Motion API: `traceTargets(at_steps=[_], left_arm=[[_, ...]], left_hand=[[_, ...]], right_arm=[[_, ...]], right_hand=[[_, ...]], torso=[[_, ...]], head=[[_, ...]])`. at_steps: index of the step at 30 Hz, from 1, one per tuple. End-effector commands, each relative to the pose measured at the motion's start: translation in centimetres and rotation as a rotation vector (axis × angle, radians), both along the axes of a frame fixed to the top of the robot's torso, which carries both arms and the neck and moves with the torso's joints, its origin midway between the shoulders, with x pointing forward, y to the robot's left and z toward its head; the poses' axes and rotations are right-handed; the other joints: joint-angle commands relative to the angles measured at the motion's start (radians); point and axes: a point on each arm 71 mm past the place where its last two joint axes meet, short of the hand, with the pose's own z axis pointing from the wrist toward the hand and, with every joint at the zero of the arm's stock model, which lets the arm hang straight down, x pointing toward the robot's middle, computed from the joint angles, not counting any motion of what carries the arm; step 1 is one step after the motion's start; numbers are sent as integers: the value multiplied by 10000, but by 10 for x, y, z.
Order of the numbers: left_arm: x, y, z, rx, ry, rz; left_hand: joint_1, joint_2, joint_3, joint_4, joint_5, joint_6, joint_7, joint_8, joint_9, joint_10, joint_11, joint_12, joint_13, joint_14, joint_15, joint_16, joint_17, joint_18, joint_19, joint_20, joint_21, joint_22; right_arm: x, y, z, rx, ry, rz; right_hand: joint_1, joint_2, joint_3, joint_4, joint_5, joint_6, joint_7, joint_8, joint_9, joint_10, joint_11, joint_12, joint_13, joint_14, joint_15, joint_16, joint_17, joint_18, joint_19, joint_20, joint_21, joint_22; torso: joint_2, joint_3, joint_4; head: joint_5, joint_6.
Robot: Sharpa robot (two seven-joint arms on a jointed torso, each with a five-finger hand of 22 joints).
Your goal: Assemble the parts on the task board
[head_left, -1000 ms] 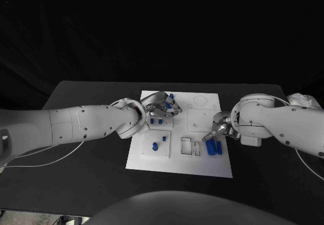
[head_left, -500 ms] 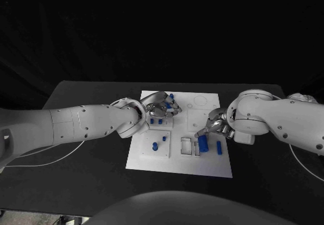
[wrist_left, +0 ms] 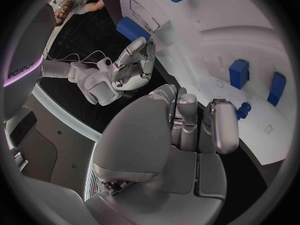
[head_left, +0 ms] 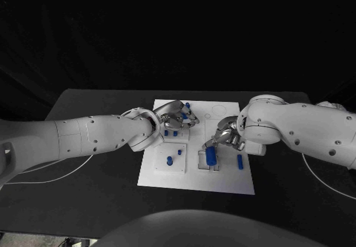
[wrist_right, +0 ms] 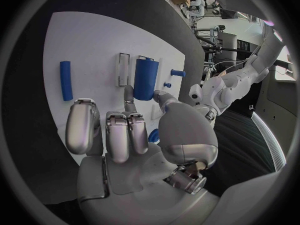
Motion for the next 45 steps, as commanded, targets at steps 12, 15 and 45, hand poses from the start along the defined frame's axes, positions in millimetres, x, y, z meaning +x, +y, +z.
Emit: traceTargets(at_steps=[12,15,45], left_arm=[[-1,-2,-1,23,226,-306],[-1,-2,-1,14,223,-347],[-1,-2,-2,59,348,-394]], left_hand=[[-143,-238,31,14,93,54,29,61,13,25,30,42,2,-15,64,45,-10,123,16,93,-35,1944],[-226,-307,9,23,114,56,26,67,15,25,33,47,0,-26,66,42,-24,127,9,100,-49,1940],[-327,-330,21,23,162,64,14,76,18,32,30,57,0,-49,76,25,-60,138,-13,111,-98,1925]], right_arm=[[-1,11,-7,-274,277,371],[-2,13,-9,-341,305,453],[-4,8,-17,-45,305,50]], right_hand=[[-475,69,793,-606,-1077,-301,101,-351,-30,1058,83,38,2634,1043,18,54,2634,103,-74,55,-198,1635],[-546,84,786,-609,-1403,-305,121,-420,-73,1058,102,38,2634,1043,33,54,2634,90,-32,71,-146,1654],[-1676,53,-238,-150,-4877,-225,206,-846,-342,1058,181,38,2634,1043,97,54,2634,98,50,131,-329,1674]], torso=[[8,9,-13],[17,14,-4],[7,24,3]], head=[[93,1],[98,1],[209,1]])
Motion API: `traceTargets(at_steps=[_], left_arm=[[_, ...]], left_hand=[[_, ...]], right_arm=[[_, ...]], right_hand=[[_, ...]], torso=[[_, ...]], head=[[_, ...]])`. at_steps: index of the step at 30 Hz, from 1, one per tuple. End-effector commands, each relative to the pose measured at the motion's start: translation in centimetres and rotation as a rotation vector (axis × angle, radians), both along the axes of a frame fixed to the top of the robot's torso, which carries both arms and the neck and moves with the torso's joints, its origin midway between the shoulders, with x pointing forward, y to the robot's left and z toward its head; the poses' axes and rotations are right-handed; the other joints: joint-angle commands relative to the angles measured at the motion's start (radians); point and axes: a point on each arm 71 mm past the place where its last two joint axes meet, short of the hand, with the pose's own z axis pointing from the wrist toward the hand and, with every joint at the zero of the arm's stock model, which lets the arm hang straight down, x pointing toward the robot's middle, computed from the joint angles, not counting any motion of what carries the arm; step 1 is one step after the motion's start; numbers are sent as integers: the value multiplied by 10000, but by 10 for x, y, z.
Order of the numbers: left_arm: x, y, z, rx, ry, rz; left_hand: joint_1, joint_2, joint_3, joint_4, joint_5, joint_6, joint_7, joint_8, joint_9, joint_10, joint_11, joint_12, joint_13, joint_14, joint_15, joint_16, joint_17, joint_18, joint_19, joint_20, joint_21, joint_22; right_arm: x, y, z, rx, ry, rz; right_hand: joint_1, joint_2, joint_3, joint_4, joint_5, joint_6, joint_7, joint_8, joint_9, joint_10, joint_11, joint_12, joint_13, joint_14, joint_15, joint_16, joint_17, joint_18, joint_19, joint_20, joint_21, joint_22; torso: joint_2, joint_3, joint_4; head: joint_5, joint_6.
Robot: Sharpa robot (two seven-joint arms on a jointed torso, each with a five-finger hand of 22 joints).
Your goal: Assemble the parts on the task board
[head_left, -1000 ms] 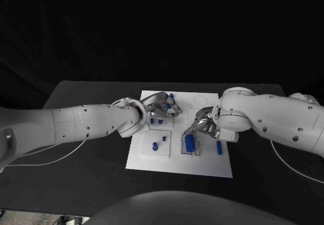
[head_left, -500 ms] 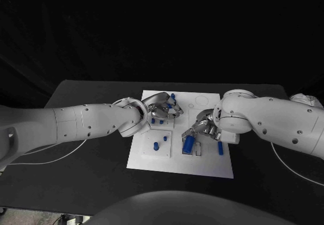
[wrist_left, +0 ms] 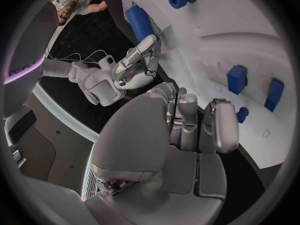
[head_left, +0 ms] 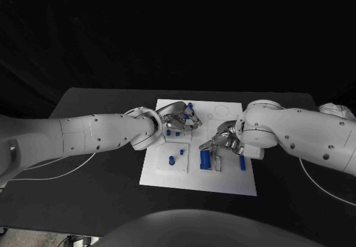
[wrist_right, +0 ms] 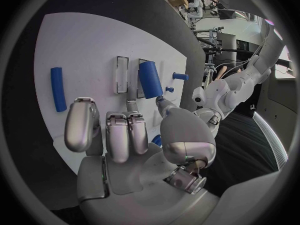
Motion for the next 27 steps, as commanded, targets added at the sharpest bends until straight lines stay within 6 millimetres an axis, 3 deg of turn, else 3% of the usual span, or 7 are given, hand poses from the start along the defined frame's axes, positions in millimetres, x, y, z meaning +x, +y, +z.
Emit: traceTargets(at_steps=[1,10,16,21,24,26,27], left_arm=[[-1,-2,0,-13,97,-184],[-1,-3,-1,7,129,-192],[-1,-3,-1,10,134,-189],[-1,-2,-1,9,115,-161],[0,-1,0,12,107,-145],[0,-1,0,12,99,-133],[0,0,0,11,93,-129]], left_hand=[[-51,-54,21,24,46,64,14,36,13,32,31,57,1,-14,42,26,-8,137,24,75,-59,1919],[-53,-47,33,20,52,68,11,39,14,38,28,61,1,-17,45,24,-12,137,25,78,-58,1920],[-53,-39,44,16,57,71,10,41,15,44,26,65,2,-19,47,23,-15,137,23,79,-61,1919],[-41,-19,80,4,64,77,4,47,17,55,21,72,3,-23,49,23,-19,137,23,83,-60,1919],[-41,-18,81,4,64,77,4,47,17,55,21,72,3,-23,49,22,-19,138,23,83,-61,1919],[-28,-6,106,-3,66,80,2,50,18,59,20,75,3,-23,49,27,-15,137,24,85,-59,1919],[-28,-6,106,-3,66,80,2,50,18,59,20,75,3,-23,49,27,-15,137,24,85,-59,1919]], right_arm=[[-2,1,-2,92,0,-12],[-4,5,-1,390,30,-90],[-3,1,0,770,-86,-572],[-1,-11,7,1546,-588,-1409],[-2,-18,16,2166,-1071,-1686],[-5,-24,24,2668,-1443,-1797],[-7,-27,28,2926,-1623,-1820]], right_hand=[[26,-135,-128,-32,-227,-44,76,-57,-33,1030,87,38,2635,1043,100,54,2630,100,46,60,-54,1670],[-124,-477,-620,14,-382,-295,149,-217,-87,1030,145,38,2635,1043,142,54,2630,98,49,87,-78,1677],[-221,-551,-924,150,-385,-416,179,-248,-73,1030,170,38,2635,1043,164,54,2630,89,63,104,-50,1691],[-167,-453,-1049,240,-375,-536,197,-206,3,1030,184,38,2635,1043,177,54,2630,76,88,117,12,1712],[67,-277,-1114,268,-334,-634,208,-43,166,1030,184,38,2635,1043,196,54,2630,33,177,130,253,1783],[319,-133,-1176,272,-168,-772,209,117,326,1030,202,38,2635,1043,204,54,2630,-1,244,144,445,1833],[506,-70,-1227,251,110,-894,218,217,427,1030,216,38,2635,1043,208,54,2630,-18,271,156,532,1853]], torso=[[-3,2,7],[-2,-4,6],[-6,-3,8],[-2,4,7],[-4,2,-1],[-6,-5,-15],[-5,-9,-16]], head=[[11,1],[7,1],[43,1],[71,1],[96,1],[119,1],[125,1]])
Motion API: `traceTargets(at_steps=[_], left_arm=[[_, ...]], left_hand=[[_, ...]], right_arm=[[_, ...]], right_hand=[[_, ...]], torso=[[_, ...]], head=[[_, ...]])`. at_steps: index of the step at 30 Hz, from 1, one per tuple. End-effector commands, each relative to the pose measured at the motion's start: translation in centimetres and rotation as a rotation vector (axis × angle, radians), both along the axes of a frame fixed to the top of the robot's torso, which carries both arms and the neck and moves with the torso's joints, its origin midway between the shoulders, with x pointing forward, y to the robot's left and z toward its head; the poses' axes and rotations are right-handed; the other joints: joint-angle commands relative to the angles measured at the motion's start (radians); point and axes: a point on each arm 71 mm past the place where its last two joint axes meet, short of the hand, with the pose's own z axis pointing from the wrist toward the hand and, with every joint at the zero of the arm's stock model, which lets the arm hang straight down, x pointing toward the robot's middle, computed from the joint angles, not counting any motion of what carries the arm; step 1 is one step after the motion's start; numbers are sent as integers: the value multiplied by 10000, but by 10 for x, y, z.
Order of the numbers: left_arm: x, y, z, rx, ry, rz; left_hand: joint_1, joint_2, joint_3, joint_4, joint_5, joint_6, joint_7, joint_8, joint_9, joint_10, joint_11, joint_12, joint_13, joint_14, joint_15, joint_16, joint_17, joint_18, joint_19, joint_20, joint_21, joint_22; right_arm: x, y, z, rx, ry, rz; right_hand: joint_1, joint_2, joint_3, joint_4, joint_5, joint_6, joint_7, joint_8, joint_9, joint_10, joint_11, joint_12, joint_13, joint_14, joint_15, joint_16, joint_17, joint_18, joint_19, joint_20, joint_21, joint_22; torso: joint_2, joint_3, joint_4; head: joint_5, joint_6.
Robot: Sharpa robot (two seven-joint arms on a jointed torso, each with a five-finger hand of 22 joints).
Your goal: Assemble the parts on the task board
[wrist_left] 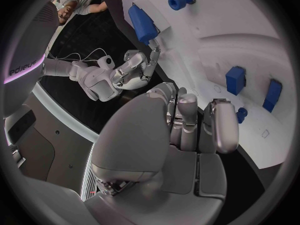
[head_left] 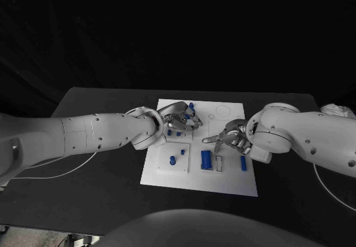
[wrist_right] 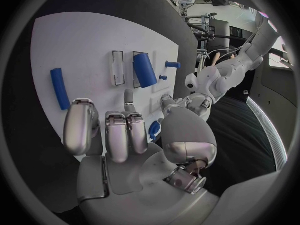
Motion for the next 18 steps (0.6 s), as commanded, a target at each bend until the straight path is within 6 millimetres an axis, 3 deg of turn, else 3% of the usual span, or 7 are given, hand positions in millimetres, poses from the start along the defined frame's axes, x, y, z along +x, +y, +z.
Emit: traceTargets(at_steps=[1,5,9,11,15,17,18], left_arm=[[-1,-1,0,-26,28,-117],[-1,-1,1,-47,-10,-121],[-1,0,1,-69,-62,-108],[-1,0,1,-88,-96,-105],[-2,2,2,-121,-162,-88],[-2,3,2,-126,-179,-66],[-2,4,2,-129,-184,-50]], left_hand=[[-17,3,59,2,66,81,1,52,11,61,19,30,4,-25,50,26,-9,138,25,87,-56,1922],[8,22,104,-5,63,84,1,56,13,67,18,34,3,-26,51,29,-10,138,26,89,-54,1923],[25,33,134,-8,58,86,2,60,14,73,17,38,3,-26,53,32,-8,138,26,91,-54,1923],[45,38,165,-13,51,89,3,63,16,81,16,43,4,-27,54,35,-7,138,27,93,-51,1924],[81,38,222,-19,13,91,5,68,18,85,14,46,2,-28,50,39,-8,138,28,93,-48,1925],[89,37,239,-18,0,90,6,69,18,86,14,47,2,-29,49,40,-8,140,25,93,-54,1923],[98,35,258,-18,-14,89,6,69,18,86,15,47,1,-30,48,41,-10,140,24,93,-56,1923]], right_arm=[[-3,-2,17,1608,-1188,-476],[-16,-14,33,2433,-2208,-353],[-26,-20,42,2985,-3273,85],[-32,-23,45,3186,-3944,463],[-43,-26,48,3453,-5459,1350],[-50,-27,48,3423,-6353,1933],[-54,-27,46,3344,-6855,2295]], right_hand=[[445,128,-84,-77,608,-280,9,162,175,1041,84,38,2635,1044,70,54,2633,-27,126,-3,187,1869],[1199,303,2,-349,2313,-784,84,220,245,1041,149,38,2635,1044,122,54,2633,-66,172,25,409,1918],[1919,436,247,-667,3486,-1164,173,168,151,1041,193,38,2635,1044,159,54,2633,-58,130,70,387,1906],[2355,486,424,-873,3840,-1426,199,95,41,1041,152,38,2635,1044,137,54,2633,-53,110,67,392,1906],[3347,510,851,-1441,3874,-2143,140,-93,-167,1041,58,38,2635,1044,67,54,2633,-28,23,28,298,1878],[3723,445,992,-1657,3422,-2690,145,-196,-292,1041,33,38,2635,1044,64,54,2633,21,-116,-6,74,1816],[3892,294,978,-1761,2917,-3256,84,-319,-412,1041,6,38,2635,1044,41,54,2633,28,-172,-8,12,1798]], torso=[[0,-7,-24],[-1,1,-12],[1,0,-25],[6,11,-14],[6,23,-9],[12,24,-13],[16,21,-20]], head=[[41,1],[49,1],[74,1],[101,1],[144,1],[161,1],[151,1]])
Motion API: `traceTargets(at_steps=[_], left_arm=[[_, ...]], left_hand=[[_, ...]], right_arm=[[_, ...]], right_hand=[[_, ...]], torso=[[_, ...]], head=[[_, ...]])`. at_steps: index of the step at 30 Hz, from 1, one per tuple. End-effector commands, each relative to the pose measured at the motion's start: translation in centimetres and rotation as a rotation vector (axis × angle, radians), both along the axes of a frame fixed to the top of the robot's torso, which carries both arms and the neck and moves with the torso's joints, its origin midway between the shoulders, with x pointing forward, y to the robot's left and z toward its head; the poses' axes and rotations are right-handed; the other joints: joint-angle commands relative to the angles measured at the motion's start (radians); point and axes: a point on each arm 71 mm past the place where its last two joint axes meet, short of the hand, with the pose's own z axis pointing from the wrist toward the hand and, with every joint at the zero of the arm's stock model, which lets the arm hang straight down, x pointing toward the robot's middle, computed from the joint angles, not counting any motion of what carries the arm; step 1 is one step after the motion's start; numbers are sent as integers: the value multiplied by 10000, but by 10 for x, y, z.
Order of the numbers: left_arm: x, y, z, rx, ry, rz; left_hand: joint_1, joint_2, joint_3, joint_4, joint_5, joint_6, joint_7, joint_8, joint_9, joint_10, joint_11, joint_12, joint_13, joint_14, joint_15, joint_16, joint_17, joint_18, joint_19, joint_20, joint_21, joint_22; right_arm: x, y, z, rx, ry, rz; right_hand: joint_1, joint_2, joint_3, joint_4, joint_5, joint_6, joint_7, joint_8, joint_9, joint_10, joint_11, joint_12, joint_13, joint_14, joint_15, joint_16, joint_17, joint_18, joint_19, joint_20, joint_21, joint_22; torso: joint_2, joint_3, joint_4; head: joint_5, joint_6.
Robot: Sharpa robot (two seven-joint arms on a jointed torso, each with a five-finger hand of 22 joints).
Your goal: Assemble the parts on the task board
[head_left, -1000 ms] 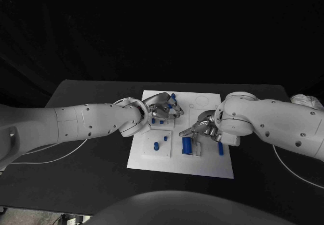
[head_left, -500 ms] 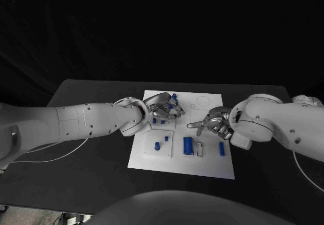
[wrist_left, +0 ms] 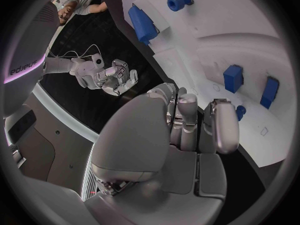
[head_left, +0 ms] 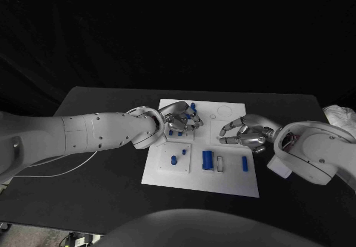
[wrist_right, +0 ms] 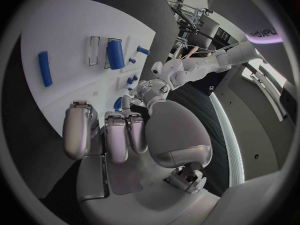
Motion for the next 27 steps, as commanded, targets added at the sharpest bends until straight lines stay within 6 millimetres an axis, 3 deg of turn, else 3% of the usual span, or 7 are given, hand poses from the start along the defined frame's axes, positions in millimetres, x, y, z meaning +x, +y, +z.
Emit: traceTargets(at_steps=[1,3,10,14,16,19,27], left_arm=[[-1,-1,2,-116,-142,-93],[-1,0,2,-119,-141,-82],[-2,2,2,-113,-108,-69],[-2,2,2,-110,-86,-79],[-3,2,2,-110,-78,-82],[-3,3,2,-106,-72,-74],[-3,4,2,-103,-80,-40]], left_hand=[[98,35,77,-2,-14,89,6,69,10,86,15,47,1,-30,48,41,-11,141,-12,57,-57,1924],[111,36,106,-1,-28,87,6,70,10,87,15,48,0,-33,50,38,-19,141,-11,58,-55,1924],[117,38,121,0,-35,85,8,70,10,86,16,47,-1,-33,50,40,-17,140,-10,58,-51,1925],[130,42,155,3,-44,81,12,70,10,83,18,46,-3,-34,54,42,-17,141,-12,60,-57,1924],[130,42,155,3,-44,81,12,70,10,83,18,46,-3,-34,54,42,-17,141,-12,60,-57,1924],[142,51,188,5,-49,79,15,70,10,84,19,47,-3,-35,58,43,-20,141,-12,62,-57,1924],[155,60,226,6,-54,80,18,73,11,89,22,50,-4,-34,66,47,-16,139,-11,65,-53,1925]], right_arm=[[-9,7,10,51,-3446,1425],[-17,9,5,-181,-4223,1781],[-35,13,-19,-1171,-5549,2420],[-38,15,-32,-1557,-5564,2456],[-39,16,-36,-1650,-5537,2468],[-40,18,-40,-1701,-5515,2493],[-44,23,-50,-1576,-5459,2579]], right_hand=[[254,-188,-26,-143,-804,-817,-62,-136,-165,1057,-133,38,2635,1043,-41,54,2634,33,-130,-24,-114,1793],[289,-378,-200,-85,-1511,-1553,-73,-102,-232,1057,-112,38,2635,1043,-68,54,2634,43,-183,-37,-178,1769],[432,-894,-591,470,-1815,-3131,221,722,-34,1057,122,38,2635,1043,122,54,2634,98,-341,97,-468,1674],[881,-1654,-811,2240,-2655,-3692,366,1695,22,1057,209,38,2635,1043,286,54,2634,139,-375,183,-552,1646],[1087,-1835,-919,2691,-2726,-3789,373,1950,-3,1057,240,38,2635,1043,242,54,2634,128,-377,224,-561,1644],[1264,-1893,-1014,3112,-2819,-3802,371,2301,-29,1057,246,38,2635,1043,246,54,2634,124,-361,229,-533,1651],[1381,-1661,-992,3080,-2392,-3589,318,3155,-51,1057,210,38,2635,1043,212,54,2634,114,-316,206,-462,1670]], torso=[[13,0,-9],[17,-4,-5],[16,-25,-7],[7,-22,4],[9,-15,19],[8,-12,21],[6,-17,23]], head=[[9,1],[-3,1],[-45,1],[-37,1],[-44,1],[-50,1],[-38,1]])
